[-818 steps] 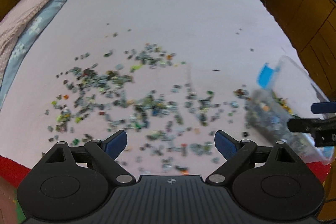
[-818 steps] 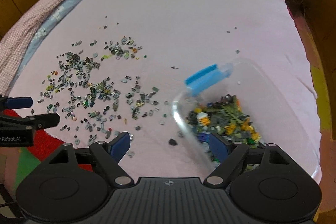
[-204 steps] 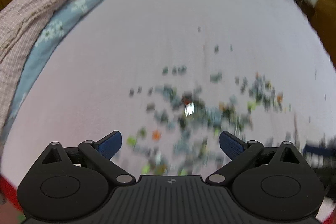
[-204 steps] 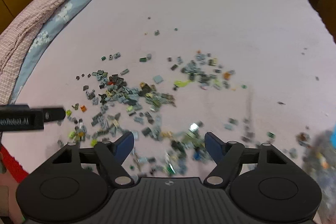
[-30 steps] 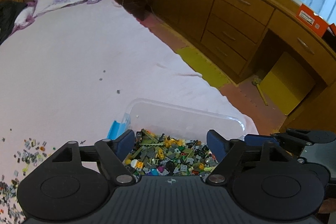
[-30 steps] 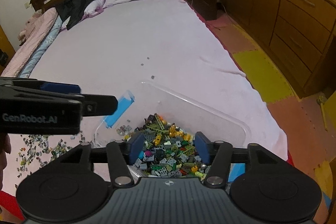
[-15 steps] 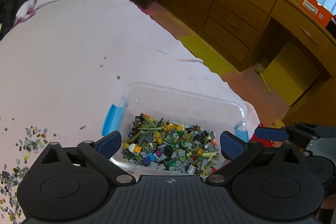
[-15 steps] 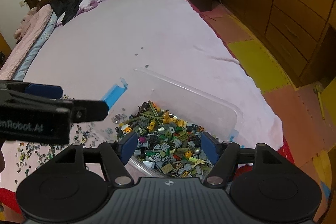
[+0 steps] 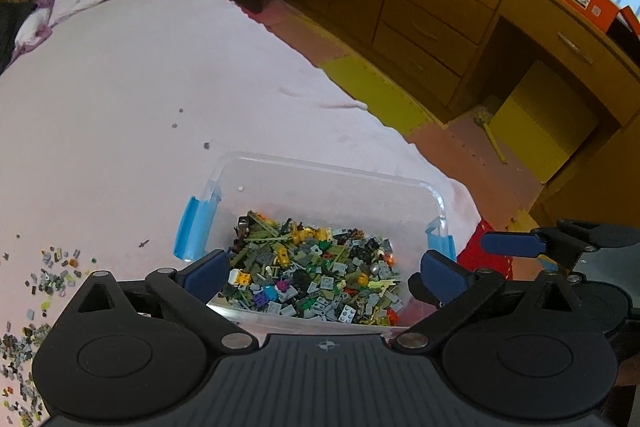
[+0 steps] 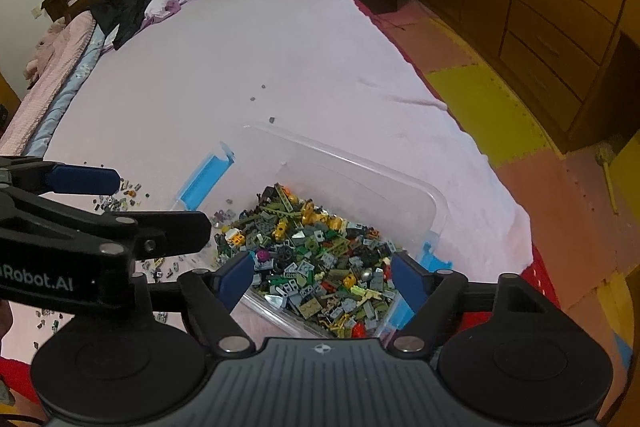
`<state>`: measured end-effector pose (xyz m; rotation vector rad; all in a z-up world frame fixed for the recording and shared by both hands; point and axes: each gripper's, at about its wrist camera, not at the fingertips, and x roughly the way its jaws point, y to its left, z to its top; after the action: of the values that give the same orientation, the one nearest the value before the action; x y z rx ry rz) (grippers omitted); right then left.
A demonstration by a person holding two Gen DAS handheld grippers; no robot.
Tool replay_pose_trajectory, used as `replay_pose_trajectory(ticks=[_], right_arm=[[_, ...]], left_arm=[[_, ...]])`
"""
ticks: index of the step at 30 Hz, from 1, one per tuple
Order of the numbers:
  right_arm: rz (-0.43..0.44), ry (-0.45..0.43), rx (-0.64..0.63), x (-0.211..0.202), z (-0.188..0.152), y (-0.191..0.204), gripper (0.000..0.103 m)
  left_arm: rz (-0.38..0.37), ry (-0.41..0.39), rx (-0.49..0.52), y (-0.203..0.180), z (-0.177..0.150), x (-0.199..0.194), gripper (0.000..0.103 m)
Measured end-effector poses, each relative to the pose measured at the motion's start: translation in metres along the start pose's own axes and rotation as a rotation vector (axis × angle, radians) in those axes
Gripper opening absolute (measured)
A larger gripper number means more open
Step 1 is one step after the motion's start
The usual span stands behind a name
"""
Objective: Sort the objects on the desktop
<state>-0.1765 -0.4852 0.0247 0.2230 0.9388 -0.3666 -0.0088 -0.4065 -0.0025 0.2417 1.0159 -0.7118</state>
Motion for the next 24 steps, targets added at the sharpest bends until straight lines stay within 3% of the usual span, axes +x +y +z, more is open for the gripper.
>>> replay_pose_trajectory(ticks=[8, 24], right_arm=[[0.003, 0.023, -0.023, 0.003, 0.007, -0.001, 0.085], [0.011, 0.03, -0.012, 0.013, 0.02, -0.006, 0.085]], left_arm=[[-0.014, -0.034, 0.029, -0.009, 0.004, -0.001, 0.103], [-0.014, -0.024, 0.022, -0.006, 0.015, 0.003, 0.103]])
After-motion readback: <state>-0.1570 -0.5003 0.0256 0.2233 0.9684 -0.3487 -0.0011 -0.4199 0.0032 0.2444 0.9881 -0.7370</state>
